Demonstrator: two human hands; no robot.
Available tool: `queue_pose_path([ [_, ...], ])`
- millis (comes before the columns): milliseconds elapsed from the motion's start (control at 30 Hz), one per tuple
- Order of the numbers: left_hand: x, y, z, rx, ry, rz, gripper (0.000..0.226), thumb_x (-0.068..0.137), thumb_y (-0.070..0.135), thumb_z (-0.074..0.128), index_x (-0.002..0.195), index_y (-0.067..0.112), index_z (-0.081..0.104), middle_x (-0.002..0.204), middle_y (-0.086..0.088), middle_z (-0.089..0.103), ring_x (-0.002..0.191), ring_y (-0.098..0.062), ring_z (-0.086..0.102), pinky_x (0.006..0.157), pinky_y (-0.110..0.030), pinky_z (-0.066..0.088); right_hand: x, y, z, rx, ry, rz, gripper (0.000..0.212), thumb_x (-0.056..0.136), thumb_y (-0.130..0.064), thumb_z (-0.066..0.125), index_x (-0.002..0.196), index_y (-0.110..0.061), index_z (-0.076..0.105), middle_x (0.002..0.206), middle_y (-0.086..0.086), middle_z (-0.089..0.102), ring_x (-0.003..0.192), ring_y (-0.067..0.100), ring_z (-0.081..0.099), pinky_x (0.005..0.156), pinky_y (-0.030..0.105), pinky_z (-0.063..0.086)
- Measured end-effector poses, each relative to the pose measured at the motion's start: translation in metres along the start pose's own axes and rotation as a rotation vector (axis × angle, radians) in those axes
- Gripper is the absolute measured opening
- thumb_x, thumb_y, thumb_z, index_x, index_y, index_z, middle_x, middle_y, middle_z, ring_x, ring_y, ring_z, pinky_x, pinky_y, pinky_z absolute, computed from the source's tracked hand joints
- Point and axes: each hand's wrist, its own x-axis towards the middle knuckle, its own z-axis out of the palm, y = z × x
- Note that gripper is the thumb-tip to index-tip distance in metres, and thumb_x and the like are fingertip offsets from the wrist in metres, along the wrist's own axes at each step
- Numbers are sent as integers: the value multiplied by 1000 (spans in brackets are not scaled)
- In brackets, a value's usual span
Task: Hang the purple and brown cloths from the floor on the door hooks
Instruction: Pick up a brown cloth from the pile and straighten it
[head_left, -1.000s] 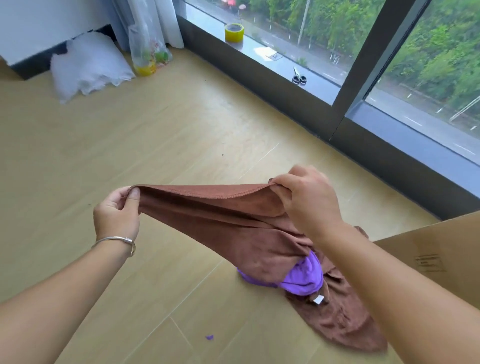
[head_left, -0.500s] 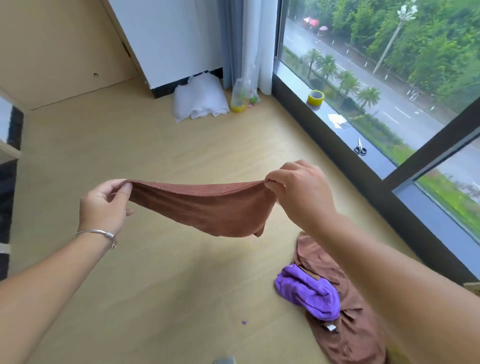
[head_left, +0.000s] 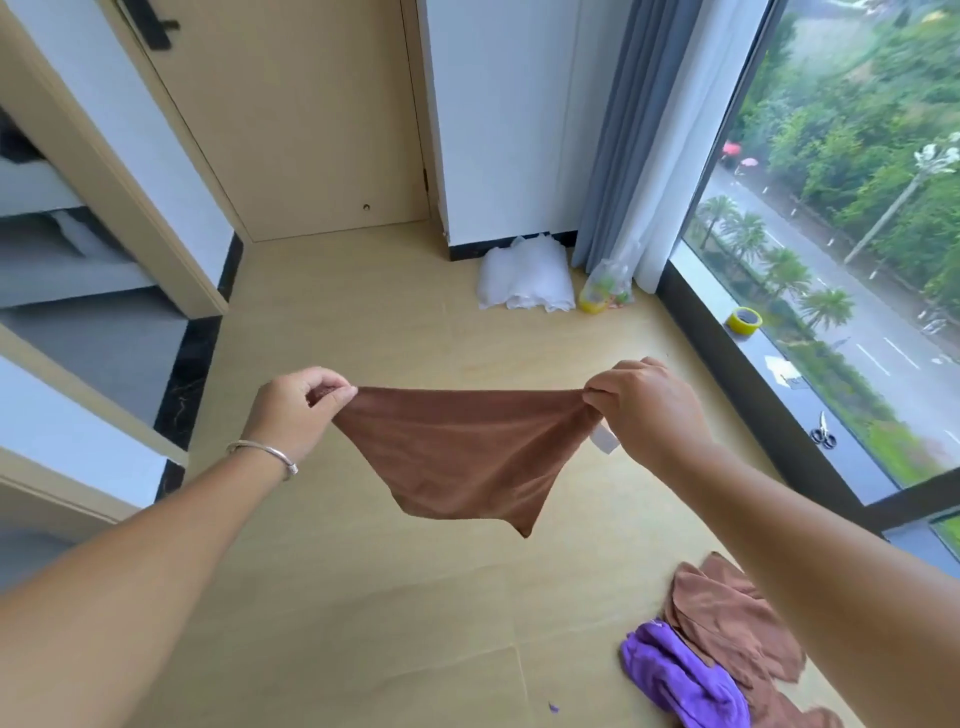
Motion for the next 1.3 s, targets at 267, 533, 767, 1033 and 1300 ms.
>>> queue_pose_path([
  [267, -10, -34, -46, 583, -262, 124, 14, 95, 30, 55, 88, 20, 63, 87, 6, 61, 83, -20, 58, 63, -29, 34, 11, -46, 4, 83, -147, 20, 20, 90, -22, 59, 77, -18, 73, 78, 0, 61, 77, 22, 57, 68, 32, 45],
  [533, 1, -22, -25, 1020, -288, 21, 12, 97, 24, 49, 91, 19, 58, 97, -1, 54, 87, -25, 55, 61, -30, 39, 35, -61, 27, 17, -222, 75, 36, 86, -18, 53, 51, -20, 47, 69, 2, 50, 70, 27, 53, 54, 31, 37],
  [767, 33, -26, -21, 580, -72, -120, 15, 97, 18, 49, 86, 10, 56, 93, -11, 60, 81, -33, 57, 69, -38, 46, 70, -68, 43, 26, -125, 43, 25, 90, -17, 50, 72, -12, 66, 78, 4, 54, 74, 28, 52, 59, 31, 37],
  [1033, 15, -28, -24, 345, 174, -138, 14, 94, 19, 53, 82, 13, 56, 77, -3, 58, 73, -28, 52, 61, -36, 42, 63, -68, 50, 98, 19, -13, 23, 92, -17, 51, 87, -13, 73, 90, 6, 62, 79, 28, 54, 63, 33, 42],
  [1300, -113, -80, 12, 404, 20, -123, 10, 91, 16, 58, 82, 12, 61, 82, -2, 58, 73, -28, 54, 59, -37, 44, -18, -32, 100, 36, -48, -103, 16, 90, -19, 61, 84, -20, 76, 85, 1, 69, 85, 28, 56, 67, 33, 42],
])
